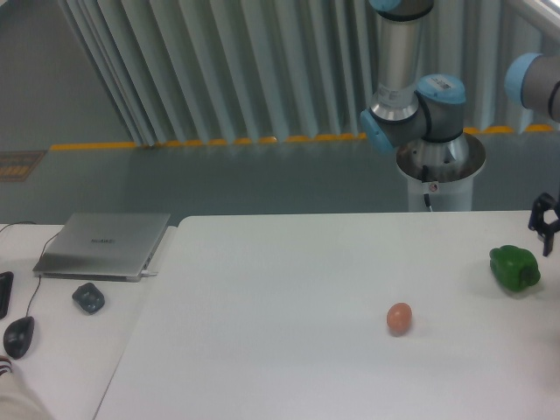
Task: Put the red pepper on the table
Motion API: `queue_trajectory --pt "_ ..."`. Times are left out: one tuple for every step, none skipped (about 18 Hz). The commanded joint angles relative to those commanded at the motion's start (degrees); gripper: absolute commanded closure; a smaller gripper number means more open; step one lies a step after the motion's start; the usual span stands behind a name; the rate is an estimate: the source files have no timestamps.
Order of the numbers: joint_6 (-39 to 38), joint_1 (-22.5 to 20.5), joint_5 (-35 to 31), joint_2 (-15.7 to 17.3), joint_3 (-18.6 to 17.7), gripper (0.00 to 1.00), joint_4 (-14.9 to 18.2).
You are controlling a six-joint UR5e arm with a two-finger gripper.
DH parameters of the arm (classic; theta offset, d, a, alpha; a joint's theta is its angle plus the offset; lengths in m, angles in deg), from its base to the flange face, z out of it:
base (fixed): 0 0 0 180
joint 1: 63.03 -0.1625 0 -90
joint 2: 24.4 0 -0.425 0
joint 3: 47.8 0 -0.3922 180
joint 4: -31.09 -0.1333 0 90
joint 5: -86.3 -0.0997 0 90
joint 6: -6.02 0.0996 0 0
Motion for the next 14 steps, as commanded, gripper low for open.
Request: queue_trajectory --pt "-0.1 -0.5 0.0 -0.8 0.0 0.00 -0.7" --pt "-0.1 -1.2 -0.1 -1.3 0.1 0.00 -0.9" --pt "-0.1 -1.8 -0.1 -1.8 0.2 0.00 -1.0" --pt "-0.2 -2.5 -0.1 -2.3 0.4 0.00 -1.2" --pt "-0.2 -3.2 -0.1 -2.8 0.4 0.00 -2.1" --pt "-0.3 -3.4 0.0 -3.3 0.4 0.00 -3.2" --pt "-0.3 -3.8 -0.1 -4.0 0.4 0.00 -4.1" --pt "-0.4 -4.0 -0.1 -4.6 0.4 0.00 -4.7" --pt "-0.4 -4.0 -0.1 -5.0 0.4 0.00 -5.0" --pt "-0.5 -4.1 -0.1 -5.5 0.4 0.00 -5.3" --pt "-0.6 -4.1 -0.2 -5.8 0.5 0.00 -6.0" --pt "-0.7 -4.2 -0.2 -6.0 0.5 0.00 -6.3" --pt "-0.7 -4.5 -0.1 -6.3 0.5 0.00 -6.4" --pt "-0.7 -4.5 -0.2 -6.9 0.5 0.00 -7.1"
